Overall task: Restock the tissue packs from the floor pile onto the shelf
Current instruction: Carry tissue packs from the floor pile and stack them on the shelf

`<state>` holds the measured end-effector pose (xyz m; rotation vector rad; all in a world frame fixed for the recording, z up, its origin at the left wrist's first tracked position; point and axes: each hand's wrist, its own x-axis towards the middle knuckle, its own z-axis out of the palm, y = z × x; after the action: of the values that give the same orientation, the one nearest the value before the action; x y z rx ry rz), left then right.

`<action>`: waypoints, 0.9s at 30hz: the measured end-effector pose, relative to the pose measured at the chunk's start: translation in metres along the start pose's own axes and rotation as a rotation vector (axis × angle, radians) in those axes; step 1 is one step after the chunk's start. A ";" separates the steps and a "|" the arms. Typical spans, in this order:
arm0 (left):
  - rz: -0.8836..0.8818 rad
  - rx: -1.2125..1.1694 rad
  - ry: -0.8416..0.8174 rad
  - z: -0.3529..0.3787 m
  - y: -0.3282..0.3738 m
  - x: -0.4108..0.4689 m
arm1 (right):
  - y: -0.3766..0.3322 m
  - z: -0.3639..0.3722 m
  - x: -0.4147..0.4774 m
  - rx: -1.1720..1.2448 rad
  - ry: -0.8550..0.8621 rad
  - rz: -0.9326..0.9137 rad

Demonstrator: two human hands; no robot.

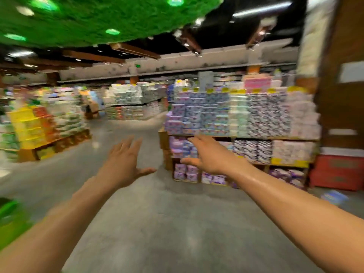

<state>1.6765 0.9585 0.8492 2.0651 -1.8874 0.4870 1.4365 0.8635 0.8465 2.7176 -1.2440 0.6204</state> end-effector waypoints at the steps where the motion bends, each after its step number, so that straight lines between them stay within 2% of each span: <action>1: 0.043 -0.045 -0.022 0.023 0.026 0.022 | 0.037 0.010 -0.010 -0.011 -0.018 0.069; 8: 0.471 -0.229 -0.104 0.181 0.220 0.181 | 0.267 0.055 -0.080 -0.004 -0.125 0.541; 15: 0.825 -0.272 -0.297 0.308 0.437 0.271 | 0.442 0.064 -0.181 -0.005 -0.203 0.998; 18: 0.907 -0.289 -0.339 0.353 0.521 0.291 | 0.509 0.071 -0.219 -0.008 -0.194 1.122; 21: 0.969 -0.294 -0.373 0.397 0.613 0.316 | 0.592 0.076 -0.252 0.038 -0.180 1.151; 27: 0.910 -0.362 -0.515 0.465 0.757 0.383 | 0.746 0.068 -0.296 0.137 -0.168 1.246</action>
<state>0.9741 0.3427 0.5958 1.0663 -2.9071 -0.2465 0.7308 0.5602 0.6027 1.7668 -2.9603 0.5162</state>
